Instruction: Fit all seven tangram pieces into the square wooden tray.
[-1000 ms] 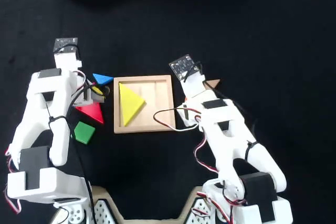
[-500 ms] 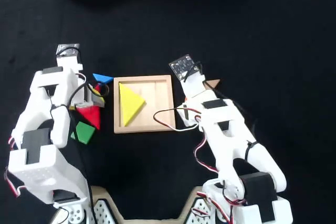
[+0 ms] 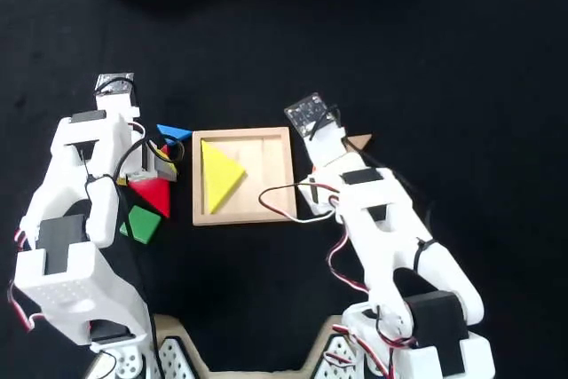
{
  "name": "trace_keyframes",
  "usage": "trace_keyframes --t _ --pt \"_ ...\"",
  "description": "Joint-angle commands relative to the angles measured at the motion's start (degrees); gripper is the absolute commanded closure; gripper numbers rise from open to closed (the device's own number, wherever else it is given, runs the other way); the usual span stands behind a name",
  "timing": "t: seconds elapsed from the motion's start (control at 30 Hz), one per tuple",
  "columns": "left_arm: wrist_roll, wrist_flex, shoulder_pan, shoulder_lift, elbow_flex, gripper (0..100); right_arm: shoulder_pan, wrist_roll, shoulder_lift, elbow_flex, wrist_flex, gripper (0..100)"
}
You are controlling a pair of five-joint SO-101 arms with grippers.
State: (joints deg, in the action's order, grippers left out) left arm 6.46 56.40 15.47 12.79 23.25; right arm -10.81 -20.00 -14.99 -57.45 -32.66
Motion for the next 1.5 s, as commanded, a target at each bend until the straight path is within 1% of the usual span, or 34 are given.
trace_keyframes --t 0.0,0.13,0.33,0.5,0.67,0.97,1.1,1.2,1.3,1.47 --pt "0.5 0.0 0.7 -0.2 -3.2 68 -1.2 -1.4 -2.7 0.2 1.0 98.7" --pt "0.7 0.0 0.6 -0.2 -3.1 68 -1.2 -1.5 -2.7 0.2 1.0 98.7" --pt "3.2 -0.1 0.7 -0.2 -2.9 69 -1.2 -1.7 -2.7 0.2 1.0 98.7" --pt "3.0 -0.1 0.7 0.4 -3.2 70 -1.2 -1.7 -2.7 0.2 1.0 98.7" --pt "3.3 0.5 0.8 2.6 -4.8 75 -1.2 -1.7 -2.7 0.2 1.0 98.7" --pt "3.2 1.6 0.8 2.6 -5.1 75 -1.2 -1.7 -2.7 0.2 1.0 98.7" --pt "2.8 2.1 0.8 2.5 -7.3 75 -1.2 -1.7 -2.7 0.2 1.0 98.7" --pt "2.8 3.6 1.7 -1.1 -8.0 75 -1.2 -1.7 -2.7 0.2 1.0 98.7" --pt "2.8 4.8 3.4 -8.5 -7.3 75 -1.2 -1.7 -2.7 0.4 1.0 98.7" --pt "2.8 5.6 8.4 -23.3 -1.0 74 -1.8 -1.2 -3.2 3.3 -0.3 98.7"
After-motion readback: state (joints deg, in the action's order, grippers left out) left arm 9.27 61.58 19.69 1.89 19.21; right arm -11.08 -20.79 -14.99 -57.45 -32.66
